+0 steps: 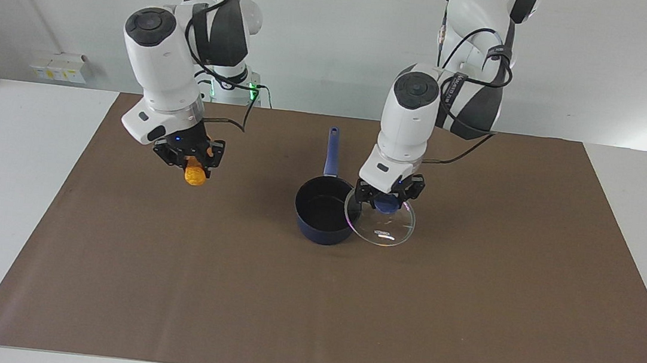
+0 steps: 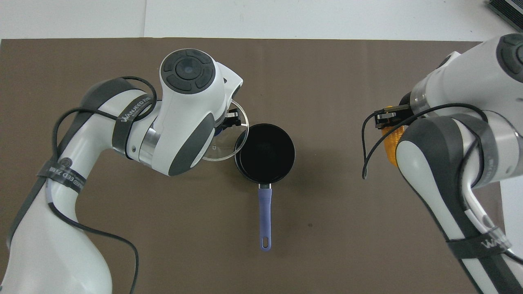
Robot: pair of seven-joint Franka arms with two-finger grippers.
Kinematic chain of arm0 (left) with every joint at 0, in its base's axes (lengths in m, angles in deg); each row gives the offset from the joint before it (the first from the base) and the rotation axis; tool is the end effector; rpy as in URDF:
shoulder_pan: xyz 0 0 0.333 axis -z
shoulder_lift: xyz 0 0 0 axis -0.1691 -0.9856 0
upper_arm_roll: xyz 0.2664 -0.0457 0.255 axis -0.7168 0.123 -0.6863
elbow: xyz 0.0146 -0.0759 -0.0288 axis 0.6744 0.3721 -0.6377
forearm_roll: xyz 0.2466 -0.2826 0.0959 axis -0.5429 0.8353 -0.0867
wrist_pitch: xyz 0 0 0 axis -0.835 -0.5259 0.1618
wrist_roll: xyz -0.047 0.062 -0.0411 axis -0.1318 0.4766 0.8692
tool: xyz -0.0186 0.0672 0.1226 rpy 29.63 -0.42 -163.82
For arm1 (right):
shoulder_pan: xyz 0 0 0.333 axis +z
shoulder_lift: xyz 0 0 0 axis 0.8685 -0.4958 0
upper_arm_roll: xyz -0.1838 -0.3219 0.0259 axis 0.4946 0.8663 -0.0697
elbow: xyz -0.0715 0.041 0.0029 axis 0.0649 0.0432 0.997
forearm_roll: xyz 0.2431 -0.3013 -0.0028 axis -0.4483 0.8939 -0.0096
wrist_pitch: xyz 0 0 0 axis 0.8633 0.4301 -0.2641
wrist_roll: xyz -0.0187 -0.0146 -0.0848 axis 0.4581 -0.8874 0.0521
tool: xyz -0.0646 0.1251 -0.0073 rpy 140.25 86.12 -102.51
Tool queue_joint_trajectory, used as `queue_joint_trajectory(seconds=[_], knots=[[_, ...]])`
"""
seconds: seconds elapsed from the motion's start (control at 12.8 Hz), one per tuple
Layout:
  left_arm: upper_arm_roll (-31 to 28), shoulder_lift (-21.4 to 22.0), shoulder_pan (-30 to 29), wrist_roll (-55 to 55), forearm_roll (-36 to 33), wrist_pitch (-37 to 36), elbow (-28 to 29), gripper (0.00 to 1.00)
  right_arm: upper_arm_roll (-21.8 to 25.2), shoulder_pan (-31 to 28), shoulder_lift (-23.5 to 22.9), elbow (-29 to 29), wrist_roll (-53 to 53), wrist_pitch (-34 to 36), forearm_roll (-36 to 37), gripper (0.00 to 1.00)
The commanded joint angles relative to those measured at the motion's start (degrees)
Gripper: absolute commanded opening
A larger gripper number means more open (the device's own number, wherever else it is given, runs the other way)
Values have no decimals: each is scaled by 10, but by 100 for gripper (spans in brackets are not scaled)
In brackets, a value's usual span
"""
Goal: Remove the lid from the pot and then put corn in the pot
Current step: 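Lift the lid aside with the left gripper while the right gripper carries corn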
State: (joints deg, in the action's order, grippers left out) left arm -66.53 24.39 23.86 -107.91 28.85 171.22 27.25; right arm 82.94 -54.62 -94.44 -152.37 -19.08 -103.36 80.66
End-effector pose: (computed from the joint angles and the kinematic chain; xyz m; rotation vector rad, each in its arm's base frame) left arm 0.6019 -0.3319 0.4778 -3.0693 -0.1893 -0.0160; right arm 0.6050 0.1082 0.5360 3.1295 0.1318 0.0440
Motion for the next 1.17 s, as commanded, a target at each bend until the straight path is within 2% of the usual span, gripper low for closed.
queue_joint_trajectory(seconds=[0.0, 0.31, 0.62, 0.78, 1.09], knots=[[5, 14, -44, 28, -19, -8, 28, 0, -4, 22, 6, -6, -38, -16, -1, 0], [5, 45, -116, 115, -21, 36, 108, 0, -4, 110, -33, -5, -150, -100, -3, 0], [5, 116, -185, 168, -38, 173, 273, 0, -4, 177, -97, -4, -254, -227, -2, 0], [5, 137, -215, 212, -38, 207, 319, 0, -4, 204, -127, -4, -268, -284, -3, 0], [4, 166, -266, 285, -58, 242, 384, 0, -4, 203, -140, -30, -260, -277, -3, 0]])
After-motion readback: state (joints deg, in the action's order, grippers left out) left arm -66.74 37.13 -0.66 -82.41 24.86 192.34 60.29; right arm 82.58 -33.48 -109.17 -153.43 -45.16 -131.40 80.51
